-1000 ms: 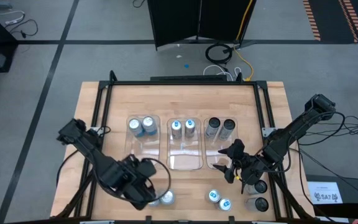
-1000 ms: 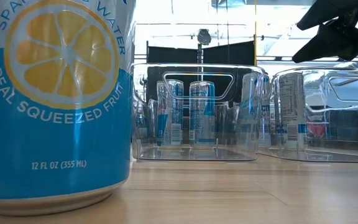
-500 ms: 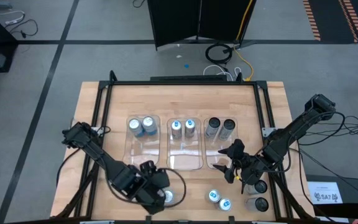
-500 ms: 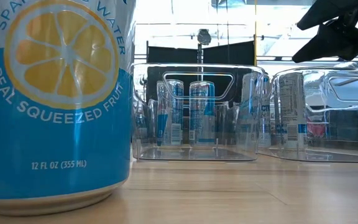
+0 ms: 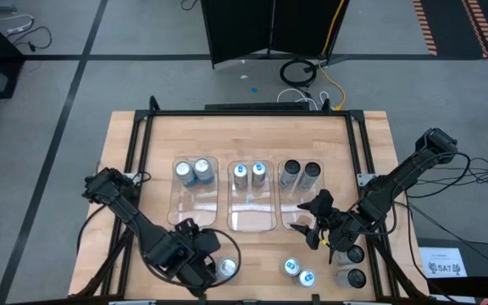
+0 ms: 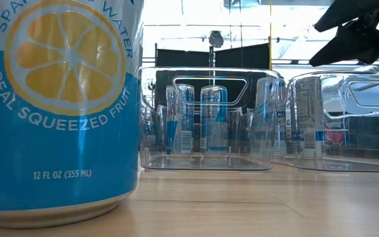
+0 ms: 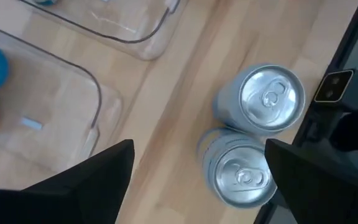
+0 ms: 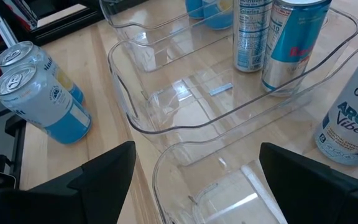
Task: Sort soda cans
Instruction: Put the left blue-white soda can into the left transparent bin
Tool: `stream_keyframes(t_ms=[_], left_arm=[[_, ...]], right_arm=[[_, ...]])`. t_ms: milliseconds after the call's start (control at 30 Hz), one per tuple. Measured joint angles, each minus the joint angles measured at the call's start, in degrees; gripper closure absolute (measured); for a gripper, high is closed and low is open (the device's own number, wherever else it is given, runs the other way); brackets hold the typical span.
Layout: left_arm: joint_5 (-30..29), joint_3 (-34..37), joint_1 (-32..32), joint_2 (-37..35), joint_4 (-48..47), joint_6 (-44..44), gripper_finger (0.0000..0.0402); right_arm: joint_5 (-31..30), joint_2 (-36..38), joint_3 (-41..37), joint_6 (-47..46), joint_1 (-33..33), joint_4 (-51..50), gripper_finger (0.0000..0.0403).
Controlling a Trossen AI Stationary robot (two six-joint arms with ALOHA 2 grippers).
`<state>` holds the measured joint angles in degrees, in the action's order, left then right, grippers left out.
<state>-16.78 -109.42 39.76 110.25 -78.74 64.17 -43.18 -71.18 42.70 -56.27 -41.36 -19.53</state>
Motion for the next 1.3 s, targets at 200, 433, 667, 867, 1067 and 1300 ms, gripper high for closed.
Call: stream_keyframes(t_ms=[200,433,667,867,1067,1300], left_arm=[[-0.5,0.3,1.0,0.0,2.1,0.0,0.0033],[-1.1,0.3,1.3,0.0,3.5,0.0,0.0033],[-0.6,0.2,2.2,0.5,4.4,0.0,0.0033],[-0.3,0.2,3.0,4.5,4.8,-1.5,0.0033],[4.0,0.3,3.0,8.9,4.8,-3.4,0.0033],[5.3,0.2,3.0,10.3,4.9,-4.5,0.0033]], right_arm=[[0.0,0.0,0.0,0.0,0.0,0.0,0.0067],[0.0,0.0,0.0,0.0,0.0,0.0,0.0067],[0.0,0.0,0.0,0.0,0.0,0.0,0.0067],[0.0,0.0,0.0,0.0,0.0,0.0,0.0067],[0.0,0.0,0.0,0.0,0.0,0.4,0.0067],[0.0,0.0,0.0,0.0,0.0,1.2,0.0067]])
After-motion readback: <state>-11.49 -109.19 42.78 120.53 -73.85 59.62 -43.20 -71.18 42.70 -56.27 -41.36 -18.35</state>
